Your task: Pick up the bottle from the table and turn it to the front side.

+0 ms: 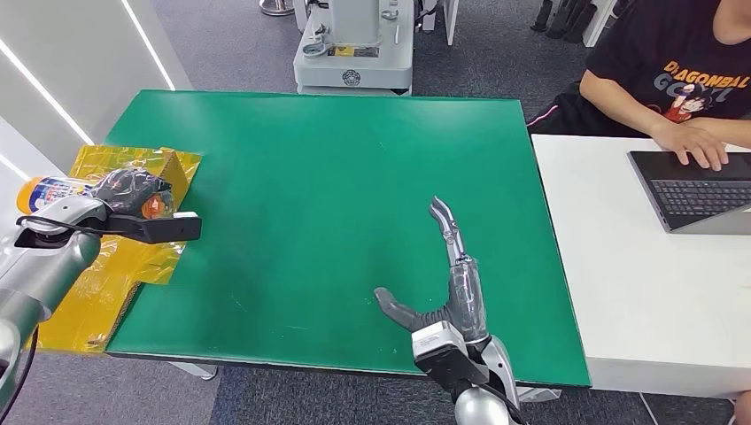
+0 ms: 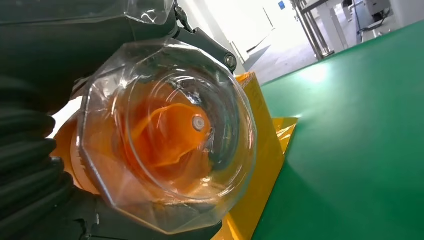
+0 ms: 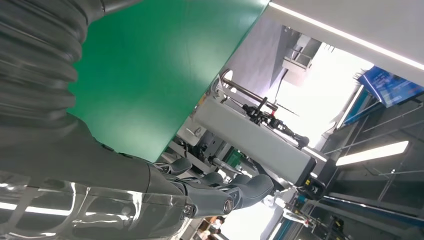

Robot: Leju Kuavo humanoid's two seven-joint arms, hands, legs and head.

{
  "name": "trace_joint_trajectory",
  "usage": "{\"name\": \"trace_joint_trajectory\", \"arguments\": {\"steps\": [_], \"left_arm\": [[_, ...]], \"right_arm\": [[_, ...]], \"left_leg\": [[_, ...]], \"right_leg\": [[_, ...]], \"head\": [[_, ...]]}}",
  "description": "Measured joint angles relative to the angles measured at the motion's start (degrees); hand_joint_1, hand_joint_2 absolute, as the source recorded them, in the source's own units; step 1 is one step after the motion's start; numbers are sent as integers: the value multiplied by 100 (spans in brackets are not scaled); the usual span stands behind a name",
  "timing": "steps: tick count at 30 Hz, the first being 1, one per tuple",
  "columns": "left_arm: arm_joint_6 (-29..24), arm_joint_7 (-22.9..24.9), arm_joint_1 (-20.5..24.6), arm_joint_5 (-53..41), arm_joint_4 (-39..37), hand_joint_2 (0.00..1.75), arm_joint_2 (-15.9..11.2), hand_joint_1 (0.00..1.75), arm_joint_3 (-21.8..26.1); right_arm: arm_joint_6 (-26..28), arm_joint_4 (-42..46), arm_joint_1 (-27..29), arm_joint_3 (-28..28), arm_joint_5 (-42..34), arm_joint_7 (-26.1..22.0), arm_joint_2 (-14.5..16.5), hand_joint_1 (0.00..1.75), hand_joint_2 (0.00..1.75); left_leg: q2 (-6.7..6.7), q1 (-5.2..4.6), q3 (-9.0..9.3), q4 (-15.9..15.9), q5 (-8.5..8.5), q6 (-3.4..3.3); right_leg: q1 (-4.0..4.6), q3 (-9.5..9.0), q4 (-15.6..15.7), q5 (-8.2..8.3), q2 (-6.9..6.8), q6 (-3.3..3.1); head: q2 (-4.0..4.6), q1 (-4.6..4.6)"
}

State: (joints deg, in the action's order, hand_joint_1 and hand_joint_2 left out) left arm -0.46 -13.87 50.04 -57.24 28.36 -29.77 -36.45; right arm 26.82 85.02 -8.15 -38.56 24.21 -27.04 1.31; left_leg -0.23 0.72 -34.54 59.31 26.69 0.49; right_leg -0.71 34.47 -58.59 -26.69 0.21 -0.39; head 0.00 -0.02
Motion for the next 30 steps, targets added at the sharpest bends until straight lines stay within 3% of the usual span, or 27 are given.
{"name": "trace_joint_trajectory", "arguments": {"steps": [6, 21, 30], "left_arm": [[-20, -134, -60, 82, -104, 175, -10, 175, -31], [75, -1282, -811, 258, -193, 175, -217, 175, -52], [148, -1396, -813, 132, -193, 175, -182, 175, -137]], "right_arm": [[1, 14, 6, 0, 13, 2, 0, 0, 175], [-105, 8, 37, 2, -127, -127, -9, 0, 175], [-68, -7, 26, 2, -275, -186, -11, 0, 175]], "left_leg": [[0, -1, -1, 0, 0, 0], [3, 0, -1, -2, 0, 0], [3, 0, 0, -1, 0, 0]], "right_leg": [[-1, -1, 1, 0, 0, 0], [0, 1, 1, -2, -4, -3], [0, 0, 1, -2, -4, -3]], "head": [[0, 0], [0, 1], [0, 1]]}}
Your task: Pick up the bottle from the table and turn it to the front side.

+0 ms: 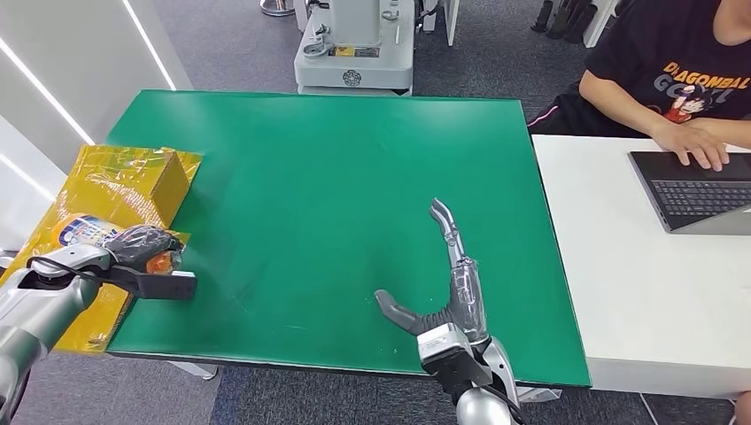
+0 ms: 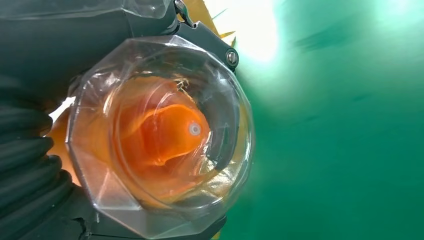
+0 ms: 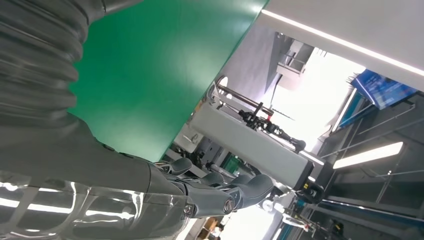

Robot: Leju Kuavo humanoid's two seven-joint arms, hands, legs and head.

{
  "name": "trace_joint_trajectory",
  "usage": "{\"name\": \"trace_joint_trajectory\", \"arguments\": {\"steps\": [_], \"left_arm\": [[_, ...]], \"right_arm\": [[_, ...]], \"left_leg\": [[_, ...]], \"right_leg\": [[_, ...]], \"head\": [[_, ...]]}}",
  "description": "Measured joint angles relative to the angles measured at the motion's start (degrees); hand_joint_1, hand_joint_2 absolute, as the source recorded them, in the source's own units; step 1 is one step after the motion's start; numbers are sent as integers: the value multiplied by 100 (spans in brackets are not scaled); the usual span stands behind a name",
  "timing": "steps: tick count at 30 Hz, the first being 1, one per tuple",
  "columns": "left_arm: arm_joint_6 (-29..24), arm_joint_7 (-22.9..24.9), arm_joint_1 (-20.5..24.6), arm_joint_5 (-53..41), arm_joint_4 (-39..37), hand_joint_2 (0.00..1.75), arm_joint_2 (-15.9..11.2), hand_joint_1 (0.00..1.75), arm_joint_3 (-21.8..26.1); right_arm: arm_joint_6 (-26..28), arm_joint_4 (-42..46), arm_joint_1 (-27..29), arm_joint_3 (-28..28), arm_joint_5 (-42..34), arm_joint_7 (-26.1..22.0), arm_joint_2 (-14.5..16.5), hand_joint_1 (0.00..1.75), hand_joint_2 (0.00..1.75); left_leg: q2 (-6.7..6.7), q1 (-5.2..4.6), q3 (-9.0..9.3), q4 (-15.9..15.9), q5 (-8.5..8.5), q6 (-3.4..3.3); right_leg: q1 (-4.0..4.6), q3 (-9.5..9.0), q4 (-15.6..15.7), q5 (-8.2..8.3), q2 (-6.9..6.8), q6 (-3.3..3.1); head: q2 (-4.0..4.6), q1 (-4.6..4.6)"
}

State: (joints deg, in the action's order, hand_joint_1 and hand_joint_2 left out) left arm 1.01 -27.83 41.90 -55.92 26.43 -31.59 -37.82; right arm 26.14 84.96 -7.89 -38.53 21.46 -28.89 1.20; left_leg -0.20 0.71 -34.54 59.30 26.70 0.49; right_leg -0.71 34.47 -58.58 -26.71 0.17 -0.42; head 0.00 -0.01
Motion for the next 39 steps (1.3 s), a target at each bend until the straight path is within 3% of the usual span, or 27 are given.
{"name": "trace_joint_trajectory", "arguments": {"steps": [19, 31, 39], "left_arm": [[68, -18, 639, -284, -32, 175, 849, 175, -308], [107, 39, 617, -383, -282, 175, 896, 175, -465], [208, 159, 615, -640, -452, 175, 792, 175, -726]], "right_arm": [[3, 45, 33, -7, 65, 156, 2, 0, 175], [-38, 68, 62, -7, 105, 172, 2, 0, 175], [-13, 63, 58, -7, 71, 91, 2, 0, 175]], "left_leg": [[8, 0, 0, 5, 0, -1], [8, 0, 0, 2, 0, 0], [7, 0, -1, 2, 0, 0]], "right_leg": [[0, -4, 0, 1, -9, 0], [0, -4, -1, 0, -8, 0], [0, -4, -1, 0, -7, 0]], "head": [[0, -1], [0, -1], [0, 1]]}}
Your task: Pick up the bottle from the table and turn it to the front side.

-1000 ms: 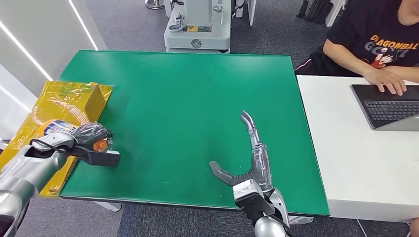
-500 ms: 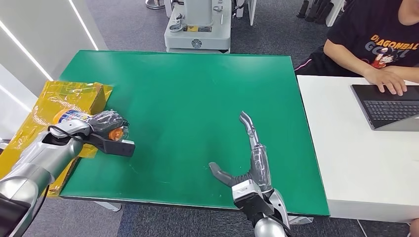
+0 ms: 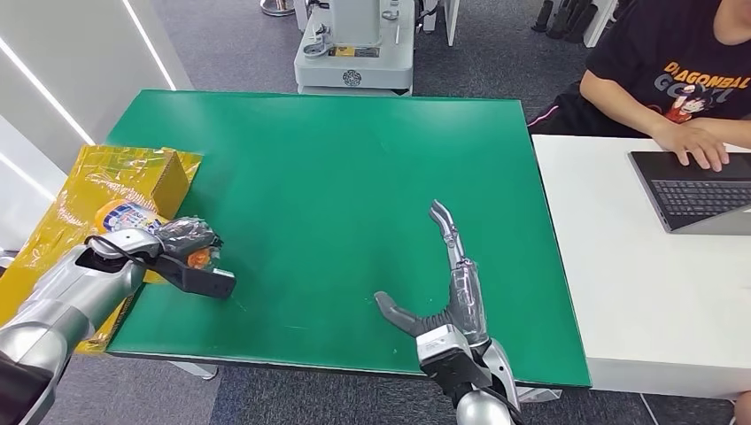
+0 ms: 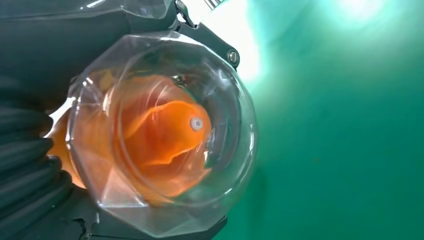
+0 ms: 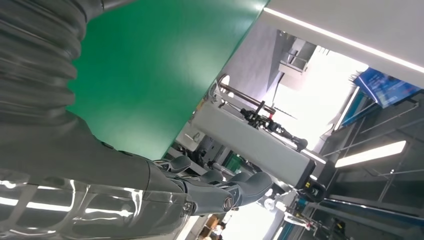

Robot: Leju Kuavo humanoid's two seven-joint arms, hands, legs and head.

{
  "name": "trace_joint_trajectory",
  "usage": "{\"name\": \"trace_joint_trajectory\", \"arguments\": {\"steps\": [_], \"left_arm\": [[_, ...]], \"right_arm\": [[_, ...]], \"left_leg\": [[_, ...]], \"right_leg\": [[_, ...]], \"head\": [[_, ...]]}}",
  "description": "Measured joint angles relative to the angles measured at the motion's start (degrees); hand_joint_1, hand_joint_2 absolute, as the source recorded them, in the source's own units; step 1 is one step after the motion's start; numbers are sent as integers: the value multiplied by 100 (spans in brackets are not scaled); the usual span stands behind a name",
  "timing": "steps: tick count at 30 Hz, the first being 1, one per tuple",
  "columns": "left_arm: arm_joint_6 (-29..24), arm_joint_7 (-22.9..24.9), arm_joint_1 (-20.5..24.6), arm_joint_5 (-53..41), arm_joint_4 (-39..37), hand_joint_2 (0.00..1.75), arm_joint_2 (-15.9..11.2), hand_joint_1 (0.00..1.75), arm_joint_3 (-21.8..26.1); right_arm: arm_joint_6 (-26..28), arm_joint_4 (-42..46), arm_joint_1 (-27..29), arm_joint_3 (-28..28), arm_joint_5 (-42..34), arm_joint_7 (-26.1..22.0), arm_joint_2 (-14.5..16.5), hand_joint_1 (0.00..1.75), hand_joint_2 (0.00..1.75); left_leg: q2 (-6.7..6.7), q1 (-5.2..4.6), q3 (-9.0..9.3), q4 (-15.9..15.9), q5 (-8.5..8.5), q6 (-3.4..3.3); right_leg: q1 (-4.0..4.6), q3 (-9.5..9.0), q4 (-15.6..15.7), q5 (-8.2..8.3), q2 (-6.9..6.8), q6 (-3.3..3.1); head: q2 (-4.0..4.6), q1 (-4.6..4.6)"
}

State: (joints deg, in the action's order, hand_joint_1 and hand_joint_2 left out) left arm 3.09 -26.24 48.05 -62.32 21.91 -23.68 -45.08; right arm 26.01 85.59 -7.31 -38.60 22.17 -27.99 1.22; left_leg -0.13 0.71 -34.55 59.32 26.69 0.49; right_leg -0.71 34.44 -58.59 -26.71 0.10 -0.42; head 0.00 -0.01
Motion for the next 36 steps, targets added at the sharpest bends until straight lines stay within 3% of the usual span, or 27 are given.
{"name": "trace_joint_trajectory", "arguments": {"steps": [10, 11, 14, 15, 24, 36], "left_arm": [[-78, 46, -52, -51, -62, 175, -149, 175, -164], [-84, 44, -63, -41, -62, 175, -148, 167, -168], [-112, 41, -98, 22, -62, 175, -131, 36, -174], [-118, 58, -110, 59, -62, 175, -119, 0, -174], [-150, 218, -138, 220, -62, 175, -54, 0, -174], [-286, 112, -206, 281, -62, 175, -180, 0, -174]], "right_arm": [[10, -13, -3, 0, -20, -24, 1, 0, 175], [8, -13, -3, 0, -20, -25, 1, 0, 175], [2, -14, -4, 0, -20, -27, 1, 0, 175], [2, -15, -4, 0, -20, -27, 1, 0, 175], [-18, -15, -4, 1, -3, -24, 1, 0, 175], [-61, -95, -53, 1, -17, -31, 1, 0, 175]], "left_leg": [[1, 0, 0, -1, 0, 0], [1, 0, 0, -1, 0, 0], [1, 0, 0, 0, 0, 0], [1, -1, 0, 0, 0, 0], [0, -1, 4, -1, 0, 0], [-1, 0, 13, -5, 0, 1]], "right_leg": [[0, 0, -1, 0, -1, 0], [0, 0, -1, 0, -1, 0], [0, 0, 0, 0, -1, 0], [0, 0, 0, 0, -1, 0], [-1, -5, -1, 0, -1, 0], [0, -11, -5, 0, 0, -1]], "head": [[0, -1], [0, -1], [0, -1], [0, -1], [0, -1], [0, -1]]}}
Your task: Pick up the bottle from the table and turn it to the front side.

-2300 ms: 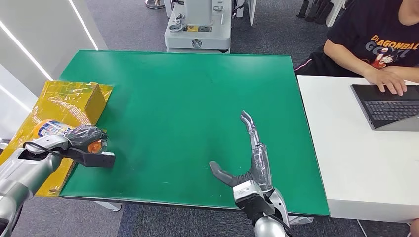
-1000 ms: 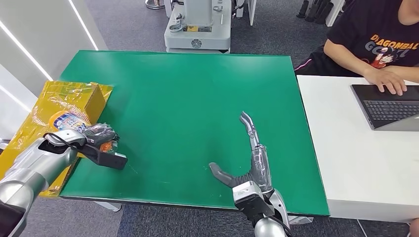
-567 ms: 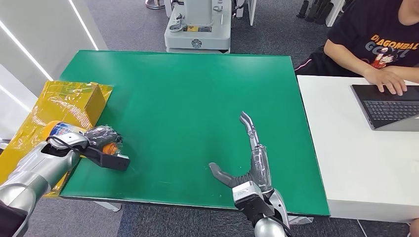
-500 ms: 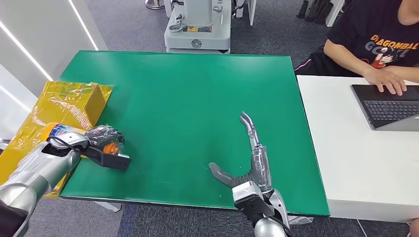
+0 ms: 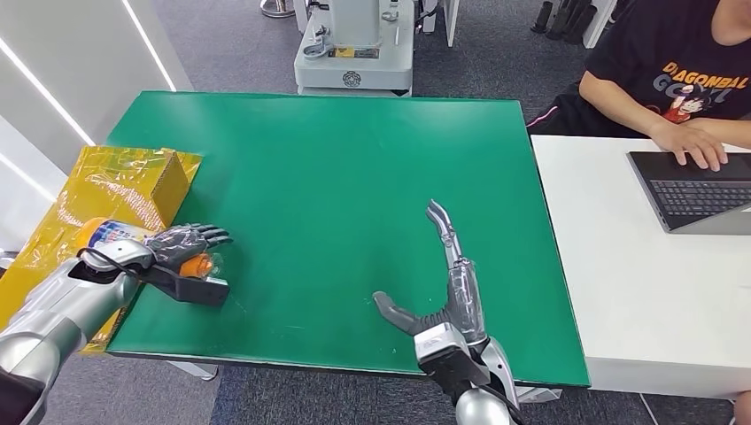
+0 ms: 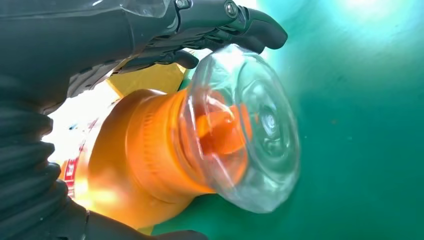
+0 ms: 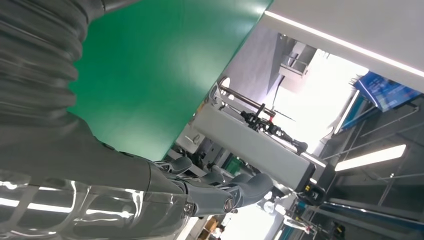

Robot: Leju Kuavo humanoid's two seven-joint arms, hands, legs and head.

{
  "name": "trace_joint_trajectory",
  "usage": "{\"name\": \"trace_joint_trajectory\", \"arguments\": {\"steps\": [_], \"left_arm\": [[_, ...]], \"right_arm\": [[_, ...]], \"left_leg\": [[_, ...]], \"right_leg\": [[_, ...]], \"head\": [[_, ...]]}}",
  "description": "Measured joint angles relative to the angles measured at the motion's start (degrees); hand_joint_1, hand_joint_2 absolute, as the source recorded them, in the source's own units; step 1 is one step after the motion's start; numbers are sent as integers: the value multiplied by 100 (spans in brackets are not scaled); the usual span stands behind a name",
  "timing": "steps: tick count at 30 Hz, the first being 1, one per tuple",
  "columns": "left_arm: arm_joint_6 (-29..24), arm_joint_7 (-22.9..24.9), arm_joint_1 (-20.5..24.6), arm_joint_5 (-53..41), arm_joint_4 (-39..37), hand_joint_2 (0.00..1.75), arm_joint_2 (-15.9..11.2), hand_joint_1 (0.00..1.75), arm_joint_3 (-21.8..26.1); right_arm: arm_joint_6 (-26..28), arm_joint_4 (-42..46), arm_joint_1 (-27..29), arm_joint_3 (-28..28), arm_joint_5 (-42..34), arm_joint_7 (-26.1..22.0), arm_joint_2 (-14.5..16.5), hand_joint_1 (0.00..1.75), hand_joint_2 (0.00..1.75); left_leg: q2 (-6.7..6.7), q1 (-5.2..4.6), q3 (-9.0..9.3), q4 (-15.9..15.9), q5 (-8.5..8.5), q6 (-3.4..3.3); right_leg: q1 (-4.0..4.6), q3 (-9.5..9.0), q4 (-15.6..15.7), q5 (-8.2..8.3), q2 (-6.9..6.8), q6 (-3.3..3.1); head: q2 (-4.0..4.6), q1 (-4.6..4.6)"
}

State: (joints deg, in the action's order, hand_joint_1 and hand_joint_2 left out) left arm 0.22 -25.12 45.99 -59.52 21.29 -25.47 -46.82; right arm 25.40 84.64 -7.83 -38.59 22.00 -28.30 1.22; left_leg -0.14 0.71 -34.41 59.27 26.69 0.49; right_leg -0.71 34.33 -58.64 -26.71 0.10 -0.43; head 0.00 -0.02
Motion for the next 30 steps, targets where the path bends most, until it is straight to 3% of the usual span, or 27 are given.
{"name": "trace_joint_trajectory", "arguments": {"steps": [9, 17, 25, 30], "left_arm": [[-127, -81, -59, 121, 1, 175, -149, 0, 16], [-767, -275, -281, 148, 202, 175, -400, 0, 66], [-932, -343, -583, 163, 1418, 175, -976, 0, 225], [-884, -320, -599, 161, 2212, 175, -1178, 0, 356]], "right_arm": [[5, -57, -5, 2, -13, -14, 0, 0, 175], [20, -74, -2, 3, -21, -62, 0, 0, 175], [55, -69, 83, 40, -13, -72, 0, 0, 175], [135, -18, 207, 114, 40, -67, 0, 0, 175]], "left_leg": [[-2, 0, 3, 0, 0, 1], [-5, 0, 3, 0, -2, 3], [-3, 0, 1, 0, -2, 3], [-2, -1, 1, 1, -2, 3]], "right_leg": [[0, -1, 0, 0, 1, 0], [0, 2, 0, 0, 7, 0], [0, 5, 2, -1, 5, 0], [0, 3, 3, 0, 3, 0]], "head": [[0, 1], [0, 0], [0, 1], [0, 1]]}}
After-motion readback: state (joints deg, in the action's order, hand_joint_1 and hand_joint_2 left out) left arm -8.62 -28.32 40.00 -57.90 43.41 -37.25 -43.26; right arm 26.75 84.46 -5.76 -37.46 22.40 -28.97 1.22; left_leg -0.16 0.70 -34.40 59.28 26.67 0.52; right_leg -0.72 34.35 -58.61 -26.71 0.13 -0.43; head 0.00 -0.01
